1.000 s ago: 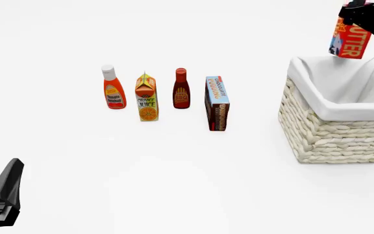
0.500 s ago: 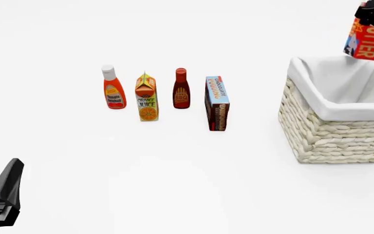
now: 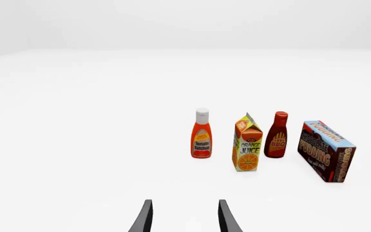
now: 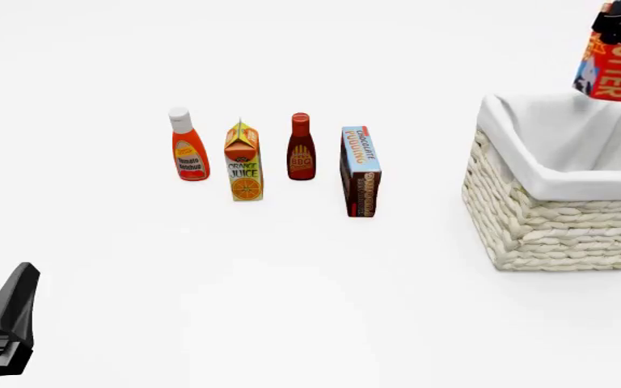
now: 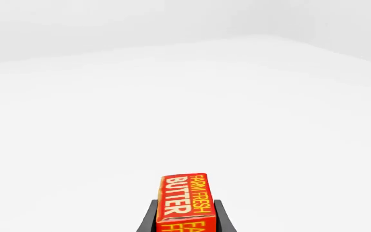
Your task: Pick the butter and place it in the basket.
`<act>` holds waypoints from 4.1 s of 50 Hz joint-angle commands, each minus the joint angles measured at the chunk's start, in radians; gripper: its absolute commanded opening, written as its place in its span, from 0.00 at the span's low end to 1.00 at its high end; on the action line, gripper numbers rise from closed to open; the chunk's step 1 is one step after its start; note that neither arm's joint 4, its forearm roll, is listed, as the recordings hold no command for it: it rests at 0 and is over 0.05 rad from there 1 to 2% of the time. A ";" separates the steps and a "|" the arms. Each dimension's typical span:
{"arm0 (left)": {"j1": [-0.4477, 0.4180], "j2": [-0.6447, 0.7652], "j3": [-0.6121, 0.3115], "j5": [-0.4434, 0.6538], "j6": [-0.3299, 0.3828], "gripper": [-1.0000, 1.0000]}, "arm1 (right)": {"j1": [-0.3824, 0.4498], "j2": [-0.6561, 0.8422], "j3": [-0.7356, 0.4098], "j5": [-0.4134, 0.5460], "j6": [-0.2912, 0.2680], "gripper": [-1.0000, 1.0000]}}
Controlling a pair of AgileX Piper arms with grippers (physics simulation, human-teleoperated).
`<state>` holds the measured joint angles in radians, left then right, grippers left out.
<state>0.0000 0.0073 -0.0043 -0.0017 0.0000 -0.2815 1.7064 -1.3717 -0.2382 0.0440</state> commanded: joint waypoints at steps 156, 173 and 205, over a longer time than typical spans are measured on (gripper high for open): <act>0.000 0.000 0.000 0.000 0.000 1.00 | 0.061 -0.176 0.334 -0.177 -0.061 0.00; 0.000 0.000 0.000 0.000 0.000 1.00 | 0.056 -0.184 0.344 -0.180 -0.062 0.00; 0.000 0.000 0.000 0.000 0.000 1.00 | 0.058 -0.203 0.388 -0.194 -0.071 0.00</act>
<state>0.0000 0.0075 -0.0043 -0.0019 0.0000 -0.2231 1.5185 -0.9828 -0.4220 -0.0404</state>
